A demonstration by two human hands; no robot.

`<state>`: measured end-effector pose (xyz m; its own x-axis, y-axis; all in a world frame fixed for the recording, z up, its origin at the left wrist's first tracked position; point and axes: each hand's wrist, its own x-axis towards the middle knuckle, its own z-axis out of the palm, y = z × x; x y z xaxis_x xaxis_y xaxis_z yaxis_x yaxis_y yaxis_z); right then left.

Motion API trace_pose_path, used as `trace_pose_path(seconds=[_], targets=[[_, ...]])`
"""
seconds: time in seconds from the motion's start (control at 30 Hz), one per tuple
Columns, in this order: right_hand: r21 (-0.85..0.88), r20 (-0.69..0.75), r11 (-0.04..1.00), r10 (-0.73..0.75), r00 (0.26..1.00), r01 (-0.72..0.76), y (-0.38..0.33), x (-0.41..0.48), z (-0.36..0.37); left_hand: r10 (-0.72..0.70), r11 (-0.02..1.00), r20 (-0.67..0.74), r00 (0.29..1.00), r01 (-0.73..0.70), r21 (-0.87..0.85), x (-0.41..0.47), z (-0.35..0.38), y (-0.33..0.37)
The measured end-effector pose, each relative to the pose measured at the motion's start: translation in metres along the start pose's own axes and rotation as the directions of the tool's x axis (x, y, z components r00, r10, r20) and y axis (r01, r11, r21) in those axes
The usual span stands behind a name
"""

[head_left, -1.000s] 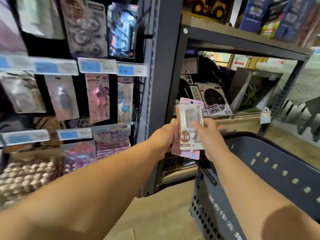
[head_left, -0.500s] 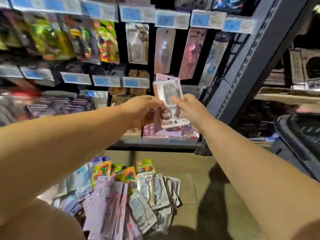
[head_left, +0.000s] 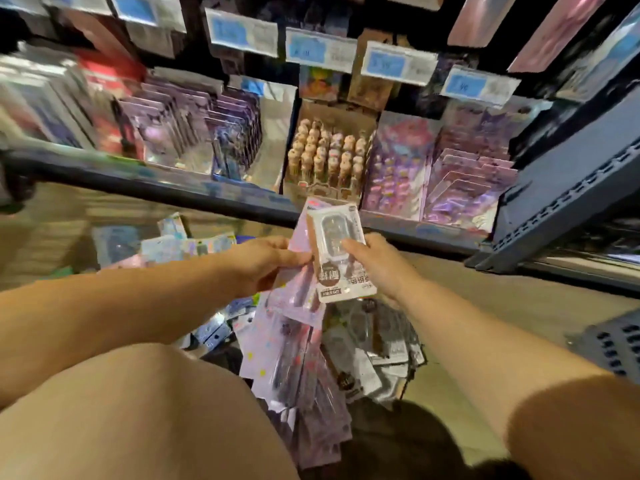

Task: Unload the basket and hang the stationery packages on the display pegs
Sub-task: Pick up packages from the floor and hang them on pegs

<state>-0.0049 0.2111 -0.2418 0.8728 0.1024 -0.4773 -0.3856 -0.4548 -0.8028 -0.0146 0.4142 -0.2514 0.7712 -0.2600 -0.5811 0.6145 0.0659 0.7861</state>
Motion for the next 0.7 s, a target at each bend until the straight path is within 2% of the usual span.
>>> trace_pose_path(seconds=[0.07, 0.23, 0.37, 0.53, 0.63, 0.7], targets=[[0.105, -0.017, 0.993, 0.053, 0.998, -0.051, 0.02, 0.006, 0.009, -0.04, 0.999, -0.014, 0.999, 0.04, -0.006, 0.007, -0.009, -0.02], [0.178, -0.07, 0.972, 0.167, 0.983, -0.152, 0.069, 0.023, 0.012, -0.133, 0.991, -0.098, 0.986, 0.134, -0.004, 0.012, -0.035, -0.05], [-0.001, -0.126, 0.968, 0.25, 0.96, -0.252, 0.111, 0.036, 0.008, -0.166, 0.984, -0.117, 0.979, 0.158, -0.079, 0.01, -0.06, -0.061], [-0.252, -0.117, 0.921, 0.276, 0.954, -0.298, 0.123, 0.042, 0.006, -0.236, 0.971, -0.231, 0.944, 0.218, -0.098, 0.018, -0.09, -0.081], [-0.513, -0.161, 0.789, 0.299, 0.941, -0.338, 0.122, 0.047, 0.005, -0.278, 0.959, -0.216, 0.936, 0.258, -0.117, 0.018, -0.102, -0.09], [-0.613, -0.214, 0.705, 0.285, 0.934, -0.356, 0.123, 0.049, 0.007, -0.299, 0.954, -0.236, 0.925, 0.293, -0.064, 0.019, -0.107, -0.092]])
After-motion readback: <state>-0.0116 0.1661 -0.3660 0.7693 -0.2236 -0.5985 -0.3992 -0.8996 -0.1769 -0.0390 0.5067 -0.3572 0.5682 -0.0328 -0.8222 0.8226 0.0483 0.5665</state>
